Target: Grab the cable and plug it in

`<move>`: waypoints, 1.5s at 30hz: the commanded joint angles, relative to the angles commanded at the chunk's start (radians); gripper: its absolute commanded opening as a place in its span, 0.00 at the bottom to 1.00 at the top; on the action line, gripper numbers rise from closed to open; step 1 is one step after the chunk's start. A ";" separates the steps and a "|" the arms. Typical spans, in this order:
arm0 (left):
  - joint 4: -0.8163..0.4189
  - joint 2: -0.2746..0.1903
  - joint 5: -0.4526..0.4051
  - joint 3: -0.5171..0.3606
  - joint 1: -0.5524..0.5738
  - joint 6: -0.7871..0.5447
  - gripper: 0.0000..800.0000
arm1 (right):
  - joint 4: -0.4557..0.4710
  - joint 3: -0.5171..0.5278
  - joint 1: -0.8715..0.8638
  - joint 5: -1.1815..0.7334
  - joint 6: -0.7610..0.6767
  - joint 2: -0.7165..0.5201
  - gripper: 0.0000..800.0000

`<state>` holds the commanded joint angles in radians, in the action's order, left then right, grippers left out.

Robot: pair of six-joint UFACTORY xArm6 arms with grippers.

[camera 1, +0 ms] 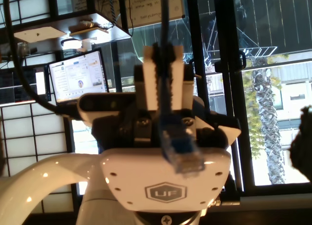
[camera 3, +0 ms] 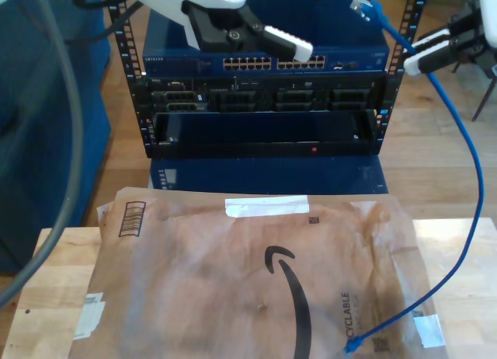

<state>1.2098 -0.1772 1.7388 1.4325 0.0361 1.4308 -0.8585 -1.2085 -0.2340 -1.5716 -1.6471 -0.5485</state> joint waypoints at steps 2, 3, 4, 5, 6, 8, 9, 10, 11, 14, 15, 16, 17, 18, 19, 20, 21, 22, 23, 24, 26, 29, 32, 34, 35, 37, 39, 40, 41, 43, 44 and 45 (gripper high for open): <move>0.000 0.000 0.000 0.000 0.000 0.000 0.99 | 0.000 0.000 0.009 0.003 -0.006 0.000 0.00; 0.000 0.000 -0.002 0.000 0.000 0.000 0.99 | 0.000 -0.002 0.011 0.006 -0.008 0.002 0.00; 0.000 0.000 -0.002 0.000 0.000 0.000 0.99 | 0.000 -0.002 0.011 0.011 -0.008 0.002 0.00; 0.000 0.000 -0.002 0.000 0.000 0.000 0.99 | 0.000 -0.002 0.014 0.012 -0.008 0.002 0.00; 0.000 0.000 -0.002 0.000 0.000 0.000 0.99 | 0.002 -0.002 0.014 0.014 -0.008 0.002 0.00; 0.000 0.000 -0.002 0.002 0.000 0.002 0.99 | 0.002 -0.002 0.015 0.014 -0.008 0.006 0.00; -0.002 0.000 -0.002 0.002 0.000 0.002 0.99 | 0.002 -0.002 0.018 0.014 -0.008 0.009 0.00; -0.002 0.000 -0.003 0.003 0.000 0.000 0.99 | 0.003 -0.002 0.021 0.017 -0.008 0.012 0.00; -0.002 0.000 -0.006 0.011 -0.002 0.002 0.99 | 0.015 -0.002 0.023 0.028 -0.008 0.015 0.00; -0.003 0.003 -0.006 0.034 -0.003 0.002 0.99 | 0.054 -0.003 0.072 0.058 -0.014 0.031 0.00; -0.003 0.003 -0.006 0.034 -0.005 0.002 0.99 | 0.072 -0.005 0.091 0.064 -0.021 0.037 0.00; -0.003 0.003 -0.006 0.034 -0.005 0.002 0.99 | 0.095 -0.005 0.106 0.069 -0.031 0.044 0.00; -0.003 0.003 -0.008 0.034 -0.003 0.002 0.99 | 0.112 -0.005 0.127 0.078 -0.040 0.054 0.00; -0.003 0.003 -0.008 0.034 -0.003 0.002 0.99 | 0.117 -0.006 0.150 0.091 -0.046 0.063 0.00; -0.003 0.003 -0.008 0.034 -0.003 0.002 0.99 | 0.118 -0.008 0.172 0.101 -0.051 0.069 0.00; -0.003 0.003 -0.006 0.034 -0.003 0.002 0.99 | 0.120 -0.011 0.181 0.107 -0.052 0.072 0.00; -0.003 0.003 -0.006 0.032 -0.003 0.002 0.99 | 0.120 -0.015 0.181 0.107 -0.054 0.074 0.00; -0.003 0.005 -0.006 0.031 -0.003 0.002 0.99 | 0.118 -0.018 0.181 0.107 -0.055 0.075 0.00; -0.005 0.005 -0.006 0.031 -0.003 0.002 0.99 | 0.118 -0.025 0.183 0.107 -0.060 0.075 0.00; -0.005 0.005 -0.006 0.029 -0.003 0.002 0.99 | 0.118 -0.032 0.183 0.106 -0.063 0.075 0.00; -0.006 0.005 -0.008 0.029 -0.003 0.002 0.99 | 0.118 -0.038 0.183 0.101 -0.068 0.075 0.00; -0.006 0.028 -0.011 0.031 -0.006 0.002 0.99 | 0.118 -0.040 0.183 0.097 -0.068 0.075 0.00; -0.005 0.043 -0.011 0.032 -0.008 0.003 0.99 | 0.117 -0.044 0.189 0.095 -0.072 0.075 0.00; -0.005 0.043 -0.011 0.032 -0.008 0.003 0.99 | 0.117 -0.052 0.210 0.098 -0.095 0.075 0.00; -0.005 0.043 -0.011 0.032 -0.008 0.003 0.99 | 0.118 -0.054 0.219 0.100 -0.100 0.075 0.00; -0.003 0.043 -0.011 0.032 -0.008 0.002 0.99 | 0.117 -0.055 0.227 0.104 -0.101 0.077 0.00; -0.003 0.043 -0.011 0.032 -0.009 0.002 0.99 | 0.118 -0.066 0.229 0.104 -0.101 0.086 0.00; -0.003 0.043 -0.011 0.032 -0.009 0.002 0.98 | 0.117 -0.066 0.229 0.104 -0.101 0.087 0.00; -0.003 0.043 -0.009 0.032 -0.009 0.002 0.98 | 0.117 -0.068 0.229 0.104 -0.101 0.087 0.00; -0.003 0.043 -0.008 0.032 -0.009 0.002 0.97 | 0.118 -0.068 0.229 0.103 -0.101 0.087 0.00; -0.003 0.043 -0.008 0.032 -0.011 0.002 0.96 | 0.118 -0.068 0.229 0.101 -0.101 0.087 0.00; -0.003 0.043 -0.006 0.031 -0.011 0.002 0.94 | 0.120 -0.066 0.229 0.100 -0.101 0.087 0.00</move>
<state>1.2068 -0.1343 1.7327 1.4632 0.0253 1.4323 -0.7388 -1.2745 -0.0054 -1.4718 -1.7484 -0.4611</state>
